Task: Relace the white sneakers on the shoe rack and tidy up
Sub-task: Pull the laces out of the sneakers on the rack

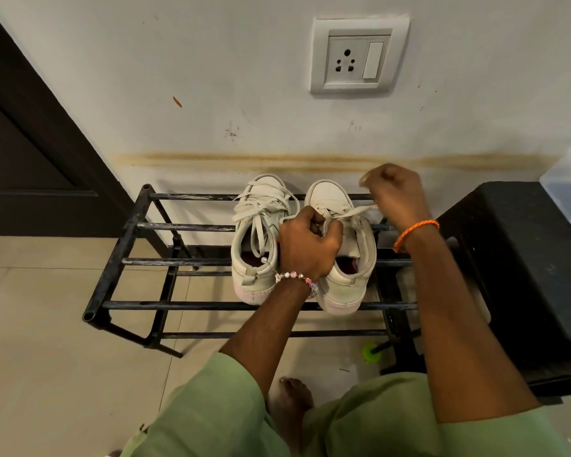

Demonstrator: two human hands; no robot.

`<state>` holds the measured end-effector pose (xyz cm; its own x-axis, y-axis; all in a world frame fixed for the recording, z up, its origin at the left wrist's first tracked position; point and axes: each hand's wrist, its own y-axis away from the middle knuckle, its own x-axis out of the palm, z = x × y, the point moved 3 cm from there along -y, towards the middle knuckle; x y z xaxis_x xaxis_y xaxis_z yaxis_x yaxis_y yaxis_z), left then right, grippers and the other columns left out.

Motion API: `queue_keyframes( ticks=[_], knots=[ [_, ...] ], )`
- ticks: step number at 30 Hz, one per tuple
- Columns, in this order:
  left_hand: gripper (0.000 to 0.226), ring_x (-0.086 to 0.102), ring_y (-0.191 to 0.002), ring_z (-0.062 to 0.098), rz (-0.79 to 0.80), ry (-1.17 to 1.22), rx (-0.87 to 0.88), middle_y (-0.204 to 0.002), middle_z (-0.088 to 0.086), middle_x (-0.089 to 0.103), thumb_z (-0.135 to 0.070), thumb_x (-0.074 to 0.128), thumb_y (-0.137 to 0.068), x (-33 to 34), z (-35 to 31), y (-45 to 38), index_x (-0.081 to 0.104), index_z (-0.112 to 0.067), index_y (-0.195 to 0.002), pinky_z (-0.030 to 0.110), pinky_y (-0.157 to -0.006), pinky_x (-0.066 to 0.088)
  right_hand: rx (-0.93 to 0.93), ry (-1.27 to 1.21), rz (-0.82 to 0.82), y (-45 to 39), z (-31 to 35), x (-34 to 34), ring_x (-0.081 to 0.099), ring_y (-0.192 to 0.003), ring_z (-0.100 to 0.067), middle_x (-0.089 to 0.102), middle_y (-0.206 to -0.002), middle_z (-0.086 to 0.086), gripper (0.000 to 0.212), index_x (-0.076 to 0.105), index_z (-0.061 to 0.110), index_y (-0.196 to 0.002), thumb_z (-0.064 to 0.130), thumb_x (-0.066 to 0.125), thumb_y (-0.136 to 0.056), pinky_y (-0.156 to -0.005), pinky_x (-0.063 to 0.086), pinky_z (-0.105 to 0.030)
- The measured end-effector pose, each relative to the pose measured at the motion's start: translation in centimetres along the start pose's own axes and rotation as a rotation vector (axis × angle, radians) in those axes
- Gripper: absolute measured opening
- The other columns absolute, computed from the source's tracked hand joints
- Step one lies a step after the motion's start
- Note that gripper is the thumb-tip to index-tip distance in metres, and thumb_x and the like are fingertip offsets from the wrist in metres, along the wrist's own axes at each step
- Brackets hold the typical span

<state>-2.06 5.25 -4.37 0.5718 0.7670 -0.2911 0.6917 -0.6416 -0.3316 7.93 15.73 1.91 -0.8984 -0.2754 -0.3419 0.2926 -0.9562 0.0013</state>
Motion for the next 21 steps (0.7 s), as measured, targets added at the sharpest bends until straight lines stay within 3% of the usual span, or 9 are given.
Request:
queue_keyframes(
  ticks=[2, 5, 8, 10, 14, 17, 21],
  knots=[
    [0.022, 0.040, -0.040, 0.009, -0.010, -0.008, 0.005, -0.044, -0.010, 0.044, -0.023, 0.064, -0.074, 0.0, 0.0, 0.1, 0.053, -0.010, -0.060, 0.016, -0.044, 0.033, -0.096, 0.369, 0.095, 0.6, -0.8, 0.9, 0.061, -0.072, -0.010, 0.068, -0.080, -0.002, 0.012, 0.069, 0.011, -0.079, 0.012, 0.059, -0.085, -0.069, 0.047, -0.022],
    [0.023, 0.040, -0.040, 0.008, -0.027, -0.004, 0.014, -0.044, -0.010, 0.045, -0.026, 0.063, -0.073, 0.0, 0.1, 0.1, 0.054, -0.009, -0.060, 0.019, -0.045, 0.034, -0.082, 0.630, 0.277, 1.2, -1.3, 1.7, 0.061, -0.103, -0.024, 0.068, -0.108, -0.007, 0.011, 0.073, 0.014, -0.089, 0.018, 0.063, -0.084, -0.091, 0.049, -0.037],
    [0.025, 0.040, -0.040, 0.008, -0.041, 0.018, 0.021, -0.044, -0.011, 0.043, -0.027, 0.063, -0.073, 0.1, 0.1, 0.2, 0.054, -0.008, -0.059, 0.018, -0.045, 0.034, -0.071, 0.731, 0.344, 1.1, -1.3, 1.9, 0.057, -0.109, -0.024, 0.064, -0.112, -0.005, 0.015, 0.073, 0.015, -0.094, 0.022, 0.062, -0.087, -0.096, 0.044, -0.042],
    [0.025, 0.041, -0.041, 0.009, -0.043, 0.035, 0.015, -0.044, -0.012, 0.043, -0.026, 0.064, -0.073, 0.3, 0.0, 0.3, 0.054, -0.008, -0.058, 0.016, -0.044, 0.032, -0.078, 0.701, 0.344, 1.3, -1.2, 1.8, 0.054, -0.101, -0.019, 0.058, -0.100, 0.000, 0.014, 0.071, 0.011, -0.094, 0.020, 0.062, -0.088, -0.088, 0.043, -0.031],
    [0.024, 0.041, -0.043, 0.011, -0.043, 0.050, 0.013, -0.043, -0.010, 0.042, -0.022, 0.063, -0.073, 0.3, 0.0, 0.4, 0.053, -0.007, -0.057, 0.016, -0.042, 0.030, -0.089, 0.394, 0.257, 1.2, -0.5, 1.6, 0.049, -0.080, -0.012, 0.055, -0.088, -0.003, 0.009, 0.065, 0.007, -0.086, 0.010, 0.058, -0.091, -0.070, 0.037, -0.021],
    [0.024, 0.041, -0.043, 0.012, -0.046, 0.063, 0.016, -0.043, -0.007, 0.042, -0.021, 0.063, -0.074, 0.3, 0.1, 0.4, 0.051, -0.010, -0.056, 0.018, -0.043, 0.031, -0.067, -0.048, 0.143, 0.8, 0.7, 0.8, 0.052, -0.074, -0.010, 0.059, -0.077, 0.001, 0.026, 0.056, 0.017, -0.070, 0.004, 0.053, -0.093, -0.071, 0.041, -0.023],
    [0.024, 0.043, -0.044, 0.012, -0.048, 0.057, 0.024, -0.043, -0.011, 0.041, -0.020, 0.064, -0.074, 0.3, 0.0, 0.4, 0.048, -0.015, -0.056, 0.013, -0.043, 0.029, 0.037, -0.627, 0.152, 1.0, 2.6, -0.2, 0.055, -0.071, -0.009, 0.061, -0.064, 0.012, 0.028, 0.055, 0.018, -0.069, 0.005, 0.049, -0.094, -0.075, 0.046, -0.026]
  ],
)
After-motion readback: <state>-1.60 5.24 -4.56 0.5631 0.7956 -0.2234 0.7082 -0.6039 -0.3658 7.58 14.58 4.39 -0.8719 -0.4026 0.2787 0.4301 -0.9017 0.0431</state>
